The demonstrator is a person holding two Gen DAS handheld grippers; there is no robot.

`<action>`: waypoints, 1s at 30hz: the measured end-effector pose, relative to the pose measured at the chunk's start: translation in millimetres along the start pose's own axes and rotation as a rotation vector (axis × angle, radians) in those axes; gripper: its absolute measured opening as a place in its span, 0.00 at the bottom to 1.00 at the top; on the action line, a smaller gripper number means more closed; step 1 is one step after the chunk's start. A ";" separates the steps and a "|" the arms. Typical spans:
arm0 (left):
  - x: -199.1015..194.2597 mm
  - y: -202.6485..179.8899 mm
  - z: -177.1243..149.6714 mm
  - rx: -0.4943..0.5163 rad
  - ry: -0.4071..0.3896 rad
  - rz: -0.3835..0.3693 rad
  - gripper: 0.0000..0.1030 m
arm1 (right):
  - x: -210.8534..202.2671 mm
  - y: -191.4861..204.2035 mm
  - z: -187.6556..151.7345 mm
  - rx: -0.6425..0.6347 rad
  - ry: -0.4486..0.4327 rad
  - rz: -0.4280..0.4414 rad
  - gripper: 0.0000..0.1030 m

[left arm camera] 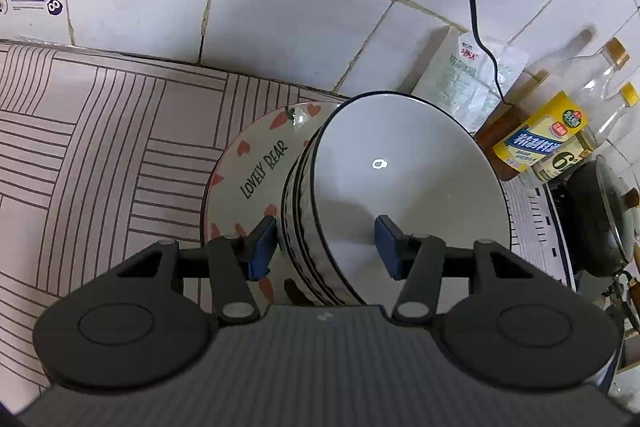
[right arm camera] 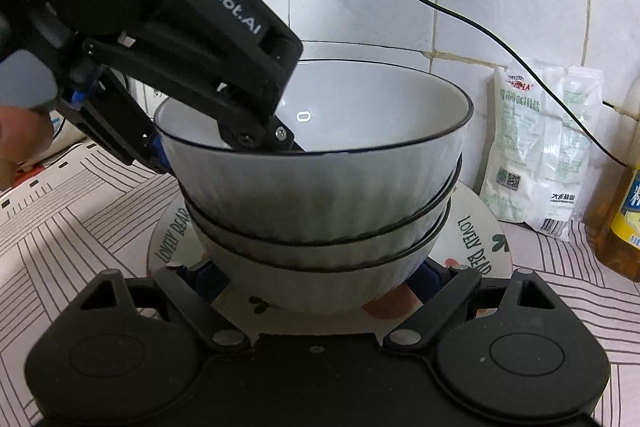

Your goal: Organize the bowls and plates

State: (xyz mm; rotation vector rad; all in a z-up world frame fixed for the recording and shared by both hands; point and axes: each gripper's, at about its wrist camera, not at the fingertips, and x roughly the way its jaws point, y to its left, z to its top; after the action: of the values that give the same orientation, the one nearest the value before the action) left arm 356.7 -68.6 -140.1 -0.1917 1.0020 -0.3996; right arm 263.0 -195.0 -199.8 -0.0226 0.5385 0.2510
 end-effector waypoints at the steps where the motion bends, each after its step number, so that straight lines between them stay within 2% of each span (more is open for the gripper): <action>1: 0.3 -0.2 -0.3 -0.004 -0.002 0.001 0.51 | -0.4 -0.4 -1.2 0.008 0.001 0.001 0.89; 5: -0.8 -0.5 -0.4 -0.013 0.014 0.006 0.51 | -1.8 1.0 -0.4 0.030 0.025 -0.024 0.90; 7: -6.1 -2.5 1.3 -0.011 0.010 0.036 0.51 | -8.8 6.6 1.3 0.057 0.055 -0.060 0.91; 10: -20.2 -7.5 2.4 0.000 -0.028 0.088 0.53 | -18.6 13.6 4.1 0.075 0.095 -0.132 0.91; 11: -28.8 -11.6 1.5 0.006 -0.055 0.131 0.55 | -22.4 15.4 4.6 0.074 0.102 -0.145 0.91; 14: -51.5 -29.4 -1.9 0.085 -0.115 0.203 0.59 | -38.1 21.6 3.0 0.041 0.077 -0.156 0.91; 20: -90.9 -56.3 -14.5 0.175 -0.145 0.211 0.62 | -68.6 15.1 5.5 0.112 0.065 -0.157 0.93; 22: -101.4 -61.3 -20.6 0.181 -0.144 0.209 0.62 | -80.8 14.1 7.4 0.126 0.062 -0.172 0.93; 24: -111.1 -63.4 -27.7 0.183 -0.143 0.205 0.68 | -93.1 12.1 8.6 0.144 0.050 -0.176 0.95; 27: -125.6 -66.6 -40.1 0.182 -0.147 0.208 0.71 | -110.5 5.8 14.3 0.188 0.042 -0.188 0.98; 30: -144.8 -68.9 -52.2 0.191 -0.173 0.253 0.73 | -131.8 2.6 21.9 0.234 0.046 -0.209 0.99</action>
State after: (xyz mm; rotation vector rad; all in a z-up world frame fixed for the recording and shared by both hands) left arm 227.3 -70.6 -31.9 0.0720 0.8006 -0.2405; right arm 164.2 -221.0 -113.6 0.1420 0.6038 -0.0175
